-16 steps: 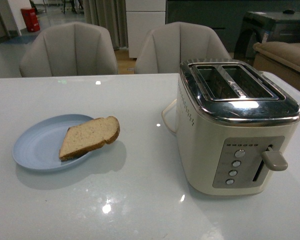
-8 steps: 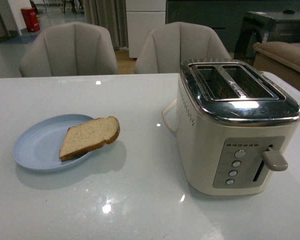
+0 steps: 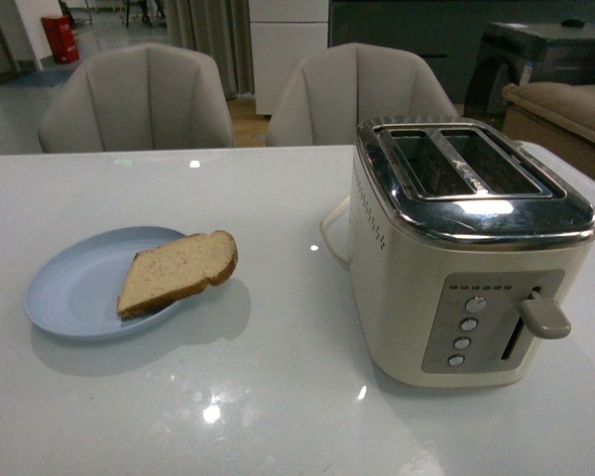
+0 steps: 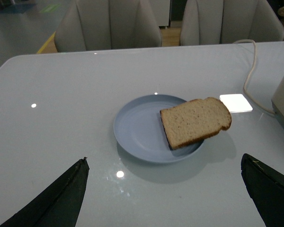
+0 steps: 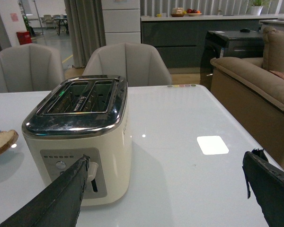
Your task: Left arm holds plate, right arm toasts bread
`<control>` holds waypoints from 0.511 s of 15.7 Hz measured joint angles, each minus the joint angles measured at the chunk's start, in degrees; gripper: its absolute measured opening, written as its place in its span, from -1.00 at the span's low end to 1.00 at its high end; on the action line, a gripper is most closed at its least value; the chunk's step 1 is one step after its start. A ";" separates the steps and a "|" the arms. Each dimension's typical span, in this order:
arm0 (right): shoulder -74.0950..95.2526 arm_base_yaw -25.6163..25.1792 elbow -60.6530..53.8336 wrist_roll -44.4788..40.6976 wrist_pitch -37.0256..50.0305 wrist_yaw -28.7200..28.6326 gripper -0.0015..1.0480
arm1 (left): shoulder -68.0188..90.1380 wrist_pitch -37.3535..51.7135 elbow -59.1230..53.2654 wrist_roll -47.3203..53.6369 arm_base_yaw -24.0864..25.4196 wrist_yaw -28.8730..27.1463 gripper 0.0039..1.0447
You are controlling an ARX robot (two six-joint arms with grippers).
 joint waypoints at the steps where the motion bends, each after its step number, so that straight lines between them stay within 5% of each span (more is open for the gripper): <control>1: 0.00 0.00 0.00 0.00 0.00 0.00 0.88 | 1.73 1.36 0.39 0.04 0.17 0.31 0.88; 8: 0.00 0.00 0.00 0.00 0.00 0.00 0.88 | 40.39 18.36 15.52 0.44 5.99 5.95 0.88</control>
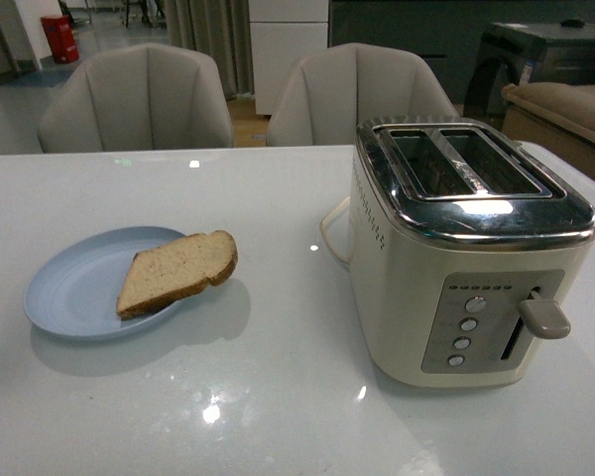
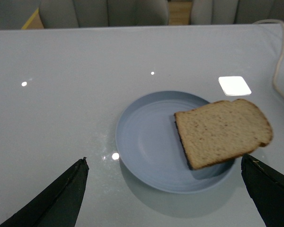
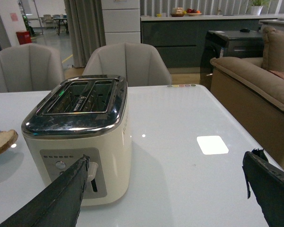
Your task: Left arm holds plate, right arm toasts bread
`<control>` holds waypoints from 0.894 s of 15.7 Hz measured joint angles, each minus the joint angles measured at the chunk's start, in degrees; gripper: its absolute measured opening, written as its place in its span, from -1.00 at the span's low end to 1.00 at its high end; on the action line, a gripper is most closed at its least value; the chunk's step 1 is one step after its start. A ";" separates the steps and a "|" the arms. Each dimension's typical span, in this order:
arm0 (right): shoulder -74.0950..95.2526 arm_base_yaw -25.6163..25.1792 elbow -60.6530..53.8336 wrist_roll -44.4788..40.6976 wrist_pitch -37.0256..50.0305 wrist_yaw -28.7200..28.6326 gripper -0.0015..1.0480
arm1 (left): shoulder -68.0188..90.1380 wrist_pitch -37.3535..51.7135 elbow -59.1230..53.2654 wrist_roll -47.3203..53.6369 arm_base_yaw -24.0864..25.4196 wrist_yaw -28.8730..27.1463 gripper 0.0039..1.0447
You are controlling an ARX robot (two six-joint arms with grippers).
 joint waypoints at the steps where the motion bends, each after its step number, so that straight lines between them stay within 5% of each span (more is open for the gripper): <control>1: 0.00 0.00 0.00 0.00 0.00 0.00 0.88 | 6.01 0.42 3.87 -0.26 0.59 0.13 0.88; 6: 0.00 0.00 0.00 0.00 0.00 0.00 0.88 | 44.24 2.03 31.61 -3.69 2.14 -0.11 0.88; 14: 0.00 0.00 0.00 0.00 0.00 0.00 0.88 | 49.59 5.53 33.59 -3.02 2.47 1.64 0.88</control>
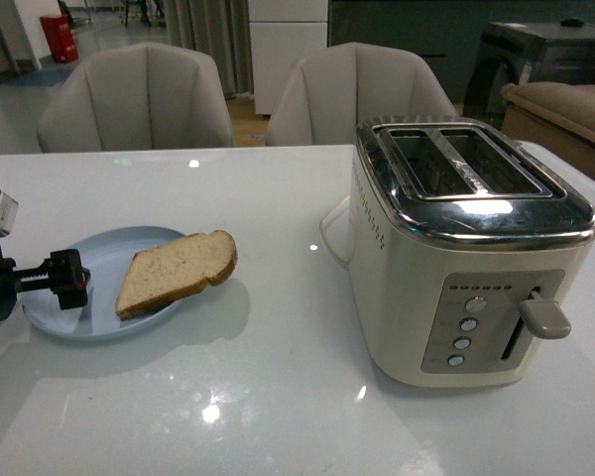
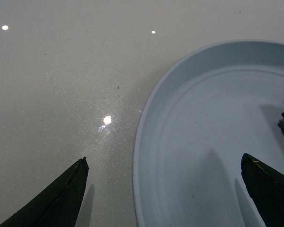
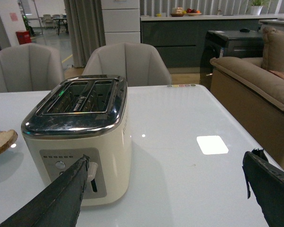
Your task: Left arm holds plate, right arm toasts bread
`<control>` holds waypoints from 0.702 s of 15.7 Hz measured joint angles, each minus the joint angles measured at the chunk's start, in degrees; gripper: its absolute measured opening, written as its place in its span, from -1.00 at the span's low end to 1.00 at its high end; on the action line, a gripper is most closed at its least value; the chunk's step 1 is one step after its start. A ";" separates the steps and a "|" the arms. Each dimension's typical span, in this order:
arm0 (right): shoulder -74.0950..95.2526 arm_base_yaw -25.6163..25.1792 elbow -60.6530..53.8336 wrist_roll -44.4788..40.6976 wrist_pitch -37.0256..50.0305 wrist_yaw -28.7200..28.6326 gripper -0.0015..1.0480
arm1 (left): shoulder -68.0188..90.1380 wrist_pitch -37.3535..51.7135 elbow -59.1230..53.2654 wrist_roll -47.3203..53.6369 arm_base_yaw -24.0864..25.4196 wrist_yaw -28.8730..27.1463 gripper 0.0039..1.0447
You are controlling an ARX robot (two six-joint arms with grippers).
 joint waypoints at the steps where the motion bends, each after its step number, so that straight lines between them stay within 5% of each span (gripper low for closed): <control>1: 0.00 0.00 0.00 0.00 0.00 0.00 0.88 | 0.13 0.13 0.00 0.04 0.09 0.00 0.88; 4: 0.00 0.00 0.00 0.00 0.00 0.00 0.88 | 0.48 0.90 0.02 0.28 0.46 -0.35 0.76; 11: 0.00 0.00 0.00 0.00 0.00 0.00 0.88 | 0.74 2.19 0.04 -0.20 0.76 -0.92 -0.74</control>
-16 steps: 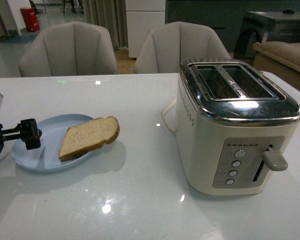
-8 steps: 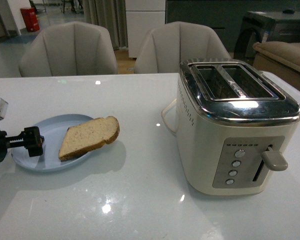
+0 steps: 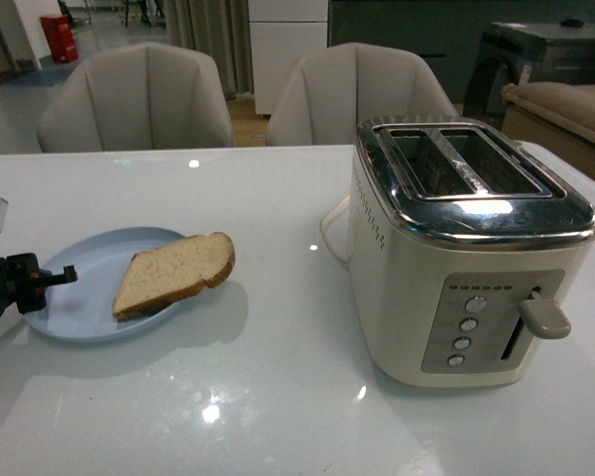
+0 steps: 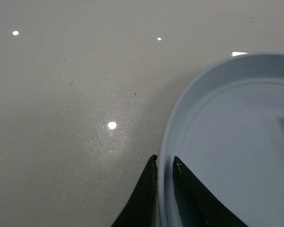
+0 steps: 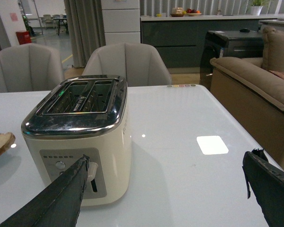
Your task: Left arm holds plate, right arm toasts bread
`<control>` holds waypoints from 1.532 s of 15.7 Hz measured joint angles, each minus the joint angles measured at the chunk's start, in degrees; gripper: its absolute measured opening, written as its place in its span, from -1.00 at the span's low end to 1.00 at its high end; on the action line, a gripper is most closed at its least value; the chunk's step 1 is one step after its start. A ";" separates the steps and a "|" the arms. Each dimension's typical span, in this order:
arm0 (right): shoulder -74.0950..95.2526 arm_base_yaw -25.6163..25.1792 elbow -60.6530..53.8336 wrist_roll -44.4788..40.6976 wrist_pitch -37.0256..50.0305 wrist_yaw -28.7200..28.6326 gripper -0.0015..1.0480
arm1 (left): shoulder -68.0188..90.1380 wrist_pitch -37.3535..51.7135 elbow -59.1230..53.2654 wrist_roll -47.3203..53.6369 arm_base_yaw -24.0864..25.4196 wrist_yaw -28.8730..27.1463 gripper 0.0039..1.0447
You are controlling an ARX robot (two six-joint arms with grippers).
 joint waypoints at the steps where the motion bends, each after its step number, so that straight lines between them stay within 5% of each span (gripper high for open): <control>1: 0.00 0.00 0.00 0.00 0.00 0.00 0.88 | 0.00 0.28 0.07 -0.83 0.02 0.61 -0.93; 10: 0.00 0.00 0.00 0.00 0.00 0.00 0.88 | -17.31 -12.74 -7.67 -9.20 -2.01 6.99 -0.96; 18: 0.00 0.00 0.00 0.00 0.00 0.00 0.88 | -49.99 -40.13 -11.74 -17.66 -10.60 6.58 -0.96; 24: 0.00 0.00 0.00 0.00 0.00 0.00 0.88 | -54.66 -42.95 -9.70 -24.24 -14.40 4.37 -0.96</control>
